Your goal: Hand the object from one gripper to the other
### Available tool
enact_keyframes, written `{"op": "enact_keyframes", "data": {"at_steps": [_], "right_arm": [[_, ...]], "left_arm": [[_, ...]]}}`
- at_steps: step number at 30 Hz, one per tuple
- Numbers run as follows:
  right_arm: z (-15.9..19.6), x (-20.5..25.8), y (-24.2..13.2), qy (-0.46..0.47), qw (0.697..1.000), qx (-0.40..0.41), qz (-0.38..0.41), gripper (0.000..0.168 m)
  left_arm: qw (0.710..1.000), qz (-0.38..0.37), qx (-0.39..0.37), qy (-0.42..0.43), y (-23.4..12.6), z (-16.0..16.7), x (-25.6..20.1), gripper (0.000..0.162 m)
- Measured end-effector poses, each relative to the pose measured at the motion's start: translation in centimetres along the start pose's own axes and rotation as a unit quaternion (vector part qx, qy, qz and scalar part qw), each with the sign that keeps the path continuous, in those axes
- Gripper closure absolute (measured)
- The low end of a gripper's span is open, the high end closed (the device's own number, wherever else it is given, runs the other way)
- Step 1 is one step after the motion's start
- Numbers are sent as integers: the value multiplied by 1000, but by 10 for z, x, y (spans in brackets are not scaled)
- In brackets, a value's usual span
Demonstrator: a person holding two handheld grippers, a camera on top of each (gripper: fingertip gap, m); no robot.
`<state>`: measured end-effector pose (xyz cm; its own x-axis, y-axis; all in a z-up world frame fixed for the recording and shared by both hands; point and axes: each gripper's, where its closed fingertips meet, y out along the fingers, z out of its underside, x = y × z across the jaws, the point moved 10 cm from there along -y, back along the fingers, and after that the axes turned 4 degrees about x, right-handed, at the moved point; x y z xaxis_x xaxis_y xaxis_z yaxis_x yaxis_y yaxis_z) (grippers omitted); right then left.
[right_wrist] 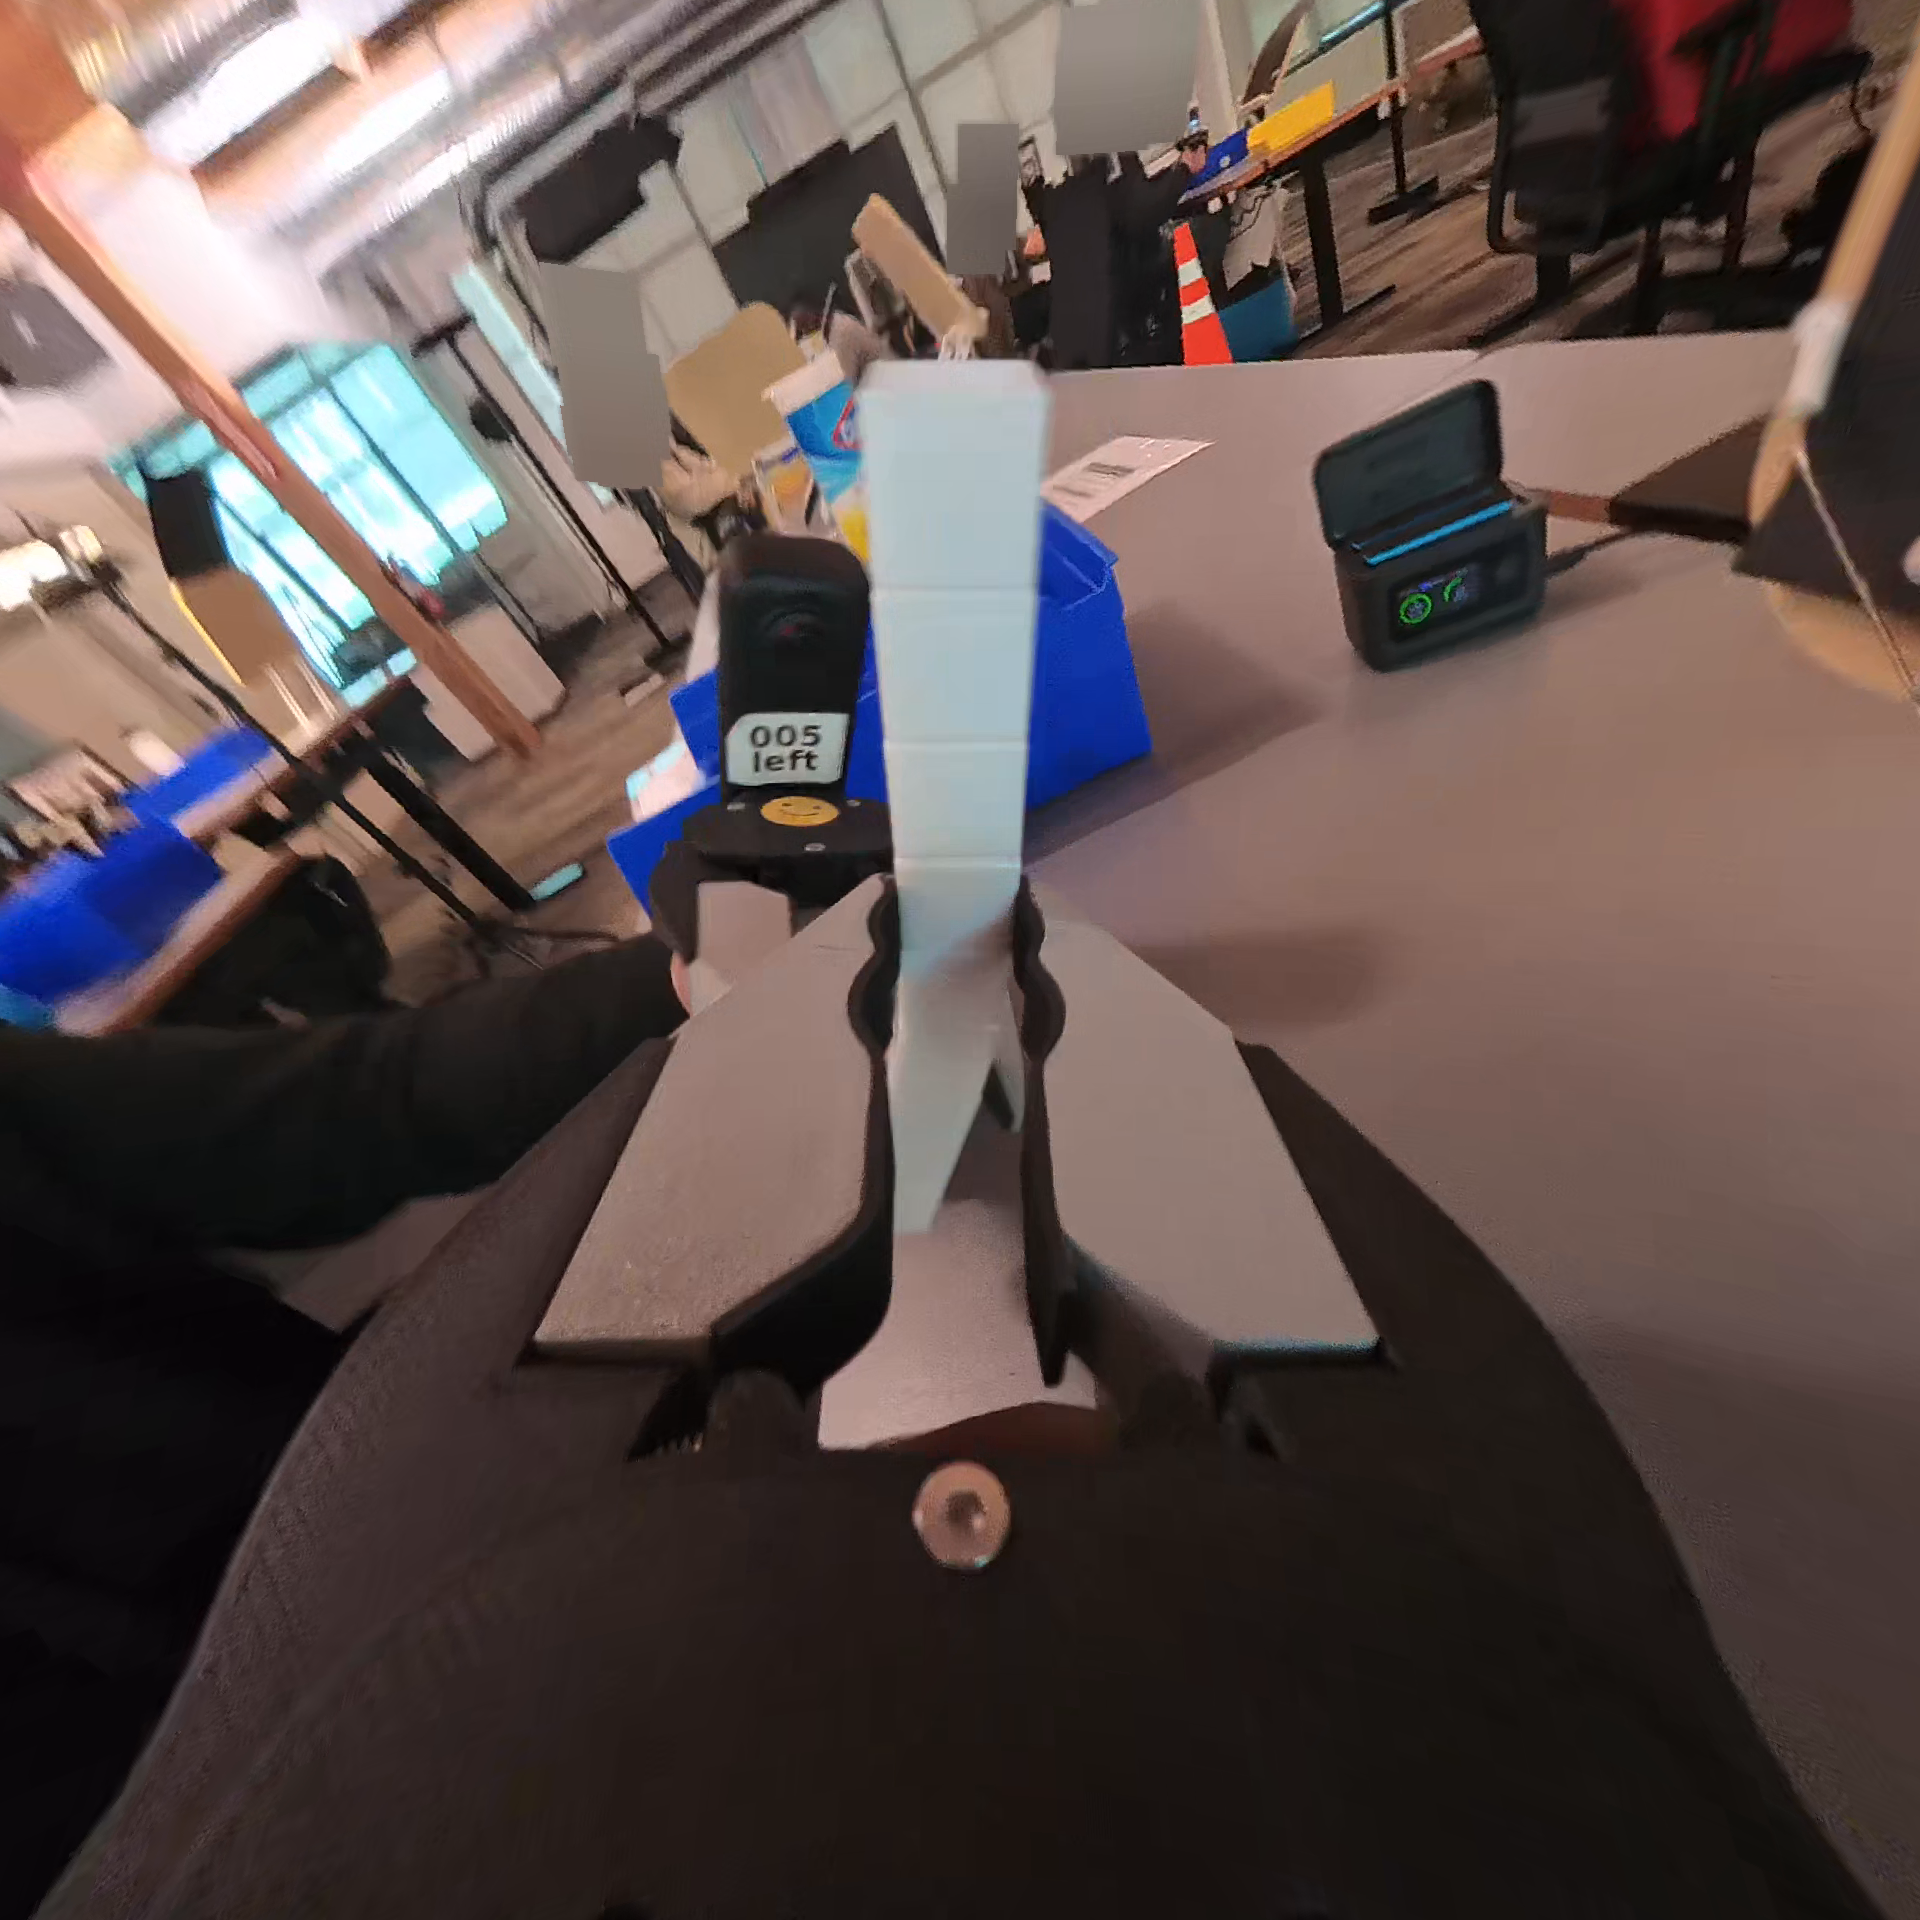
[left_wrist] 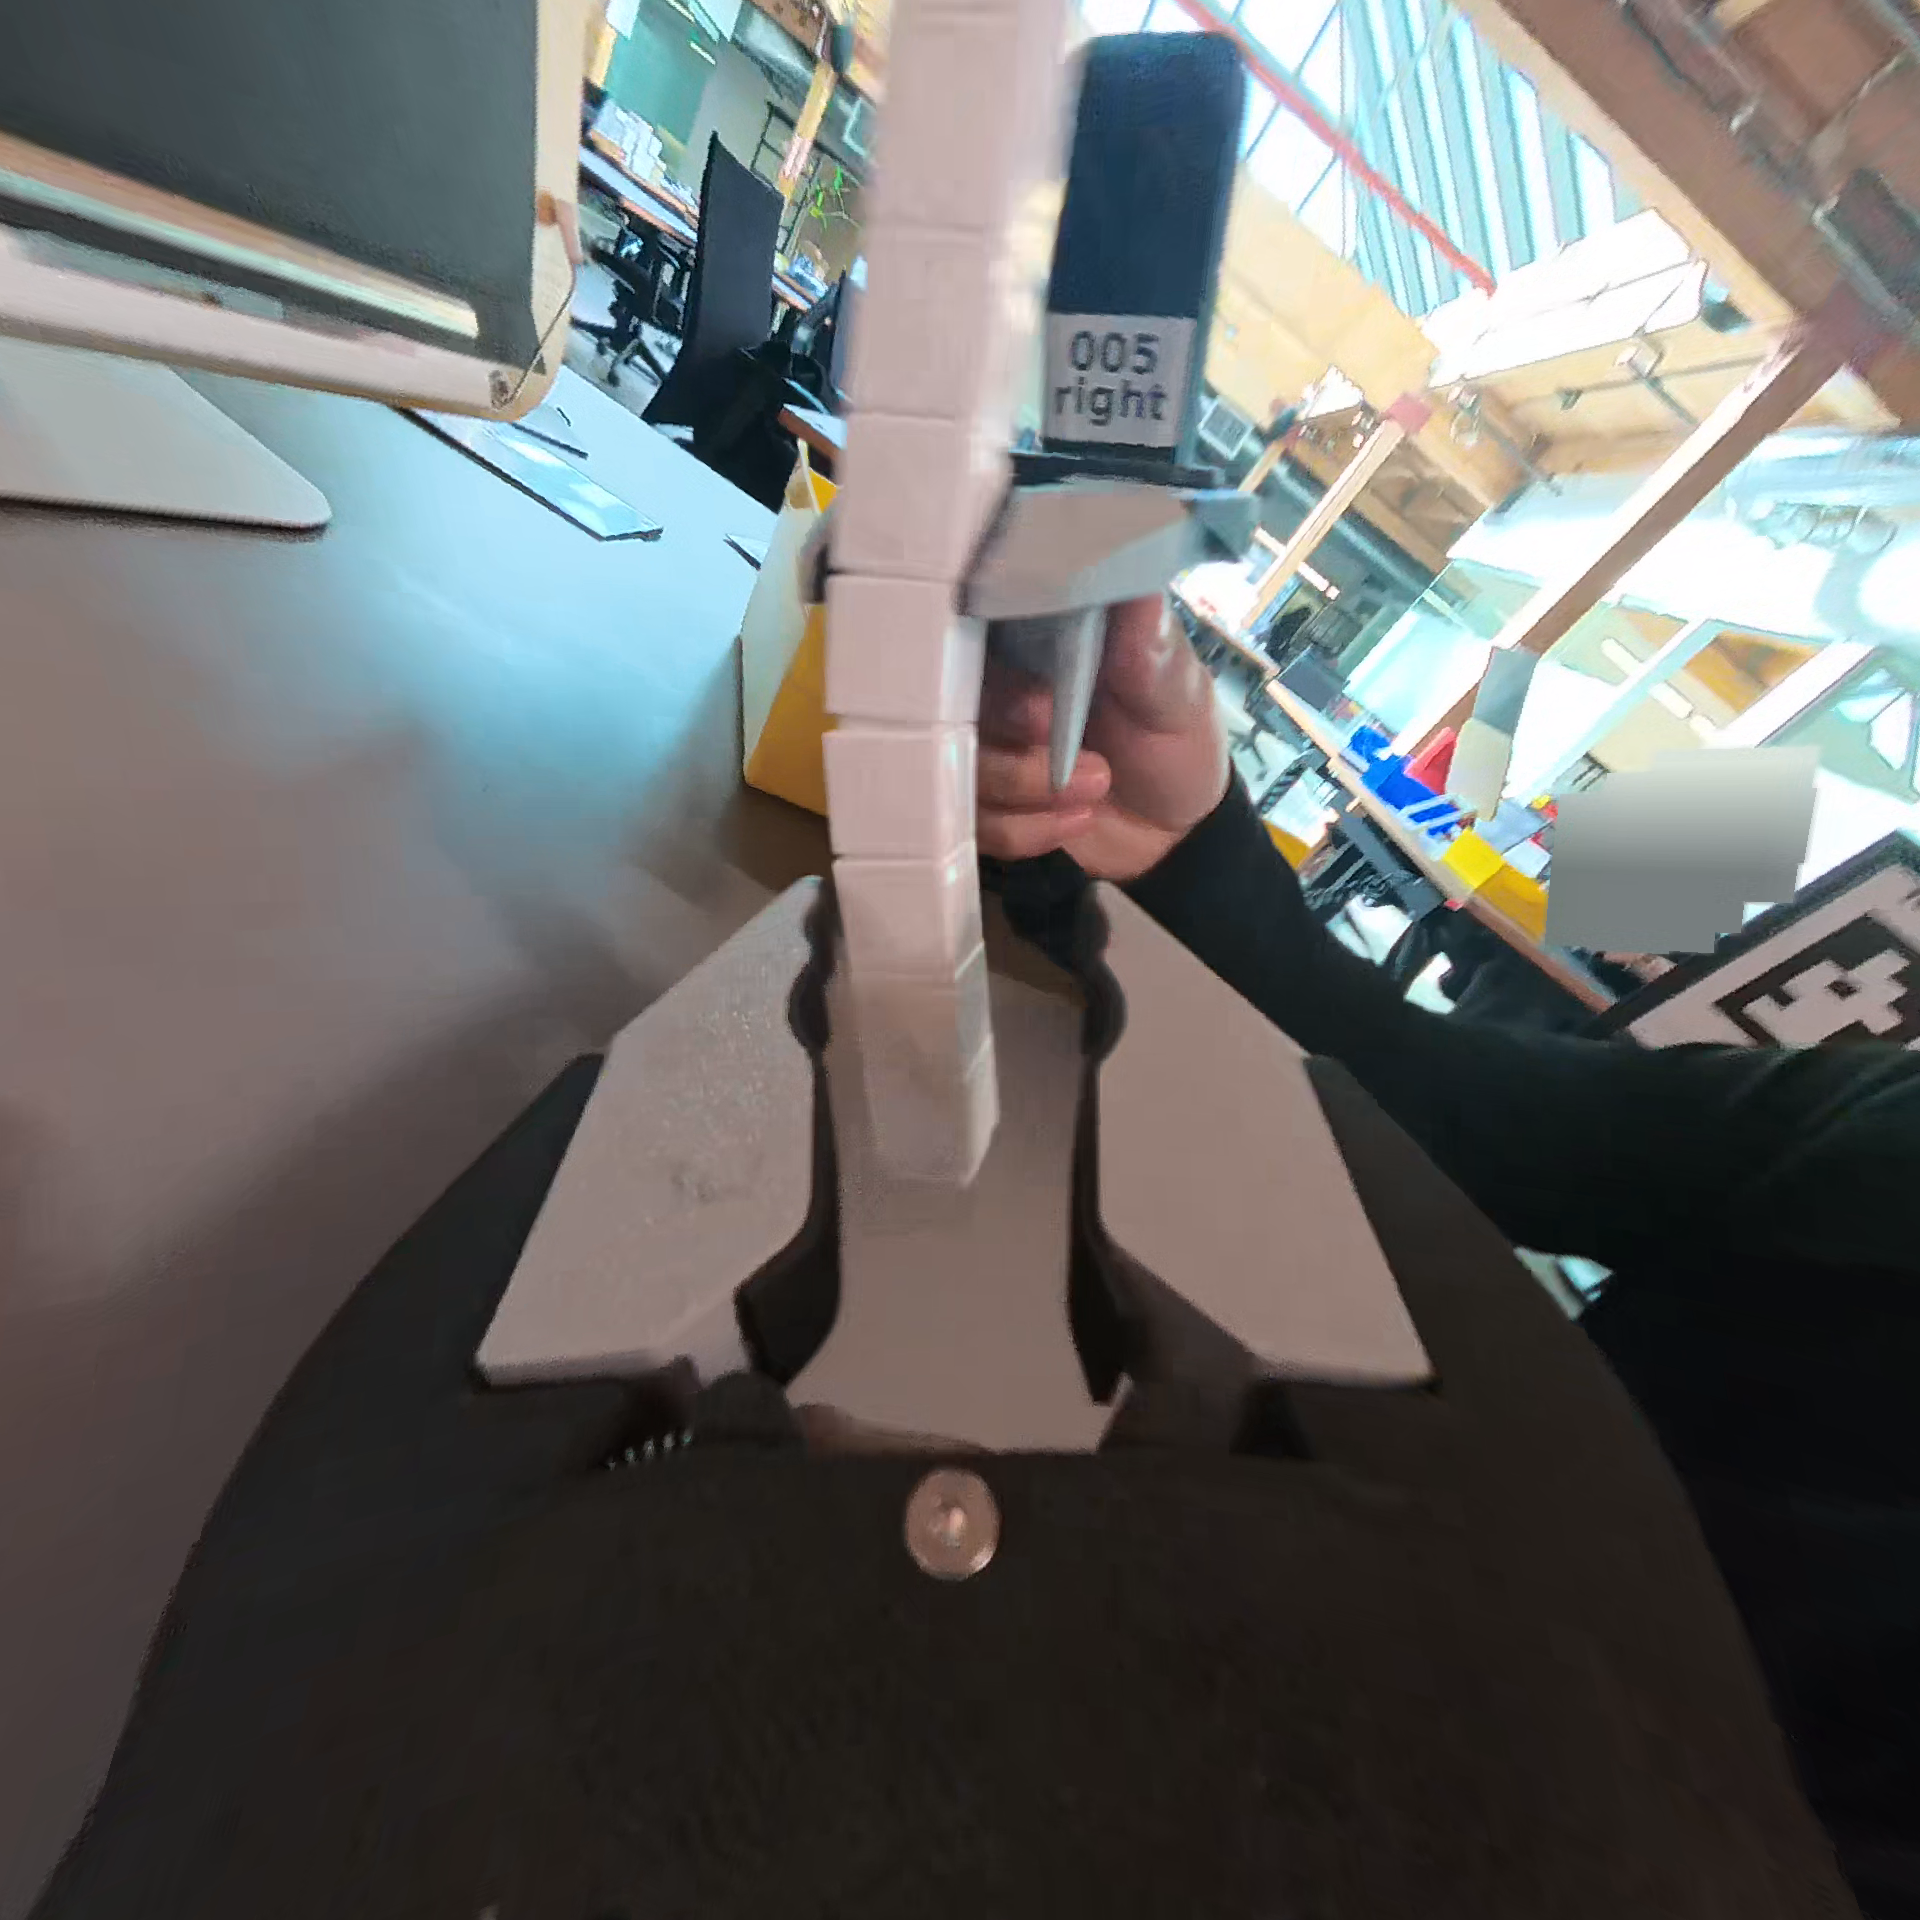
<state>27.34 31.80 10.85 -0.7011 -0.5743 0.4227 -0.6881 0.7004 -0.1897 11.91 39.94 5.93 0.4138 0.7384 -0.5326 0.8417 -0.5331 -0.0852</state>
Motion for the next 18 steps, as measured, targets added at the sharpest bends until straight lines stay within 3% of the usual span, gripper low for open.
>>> {"op": "enact_keyframes", "data": {"at_steps": [1,3,6,7,9,11,12,16,18], "right_arm": [[0,-5,-2,27,1000,-6,-1,150],[2,-13,-7,78,997,-6,1,150],[3,-20,-13,166,986,-7,-31,150],[4,-21,-14,191,981,-4,-45,150],[7,-23,-14,232,971,5,-62,150],[11,-24,-11,269,960,16,-75,150],[13,-25,-9,287,954,20,-84,150],[20,-24,1,346,929,26,-129,150],[24,-23,8,354,925,39,-129,150]], "left_arm": [[1000,-10,6,22,-4,-3,-2,107],[992,-68,21,107,-14,-6,-5,104],[952,-157,60,257,-22,-2,-9,98],[919,-213,75,322,-22,1,-8,98],[813,-309,85,487,-17,12,-12,92],[705,-345,54,617,-7,24,-24,96],[671,-345,57,654,-1,29,-28,97],[586,-362,45,724,13,35,-37,93],[553,-369,18,747,15,36,-43,105]]}}
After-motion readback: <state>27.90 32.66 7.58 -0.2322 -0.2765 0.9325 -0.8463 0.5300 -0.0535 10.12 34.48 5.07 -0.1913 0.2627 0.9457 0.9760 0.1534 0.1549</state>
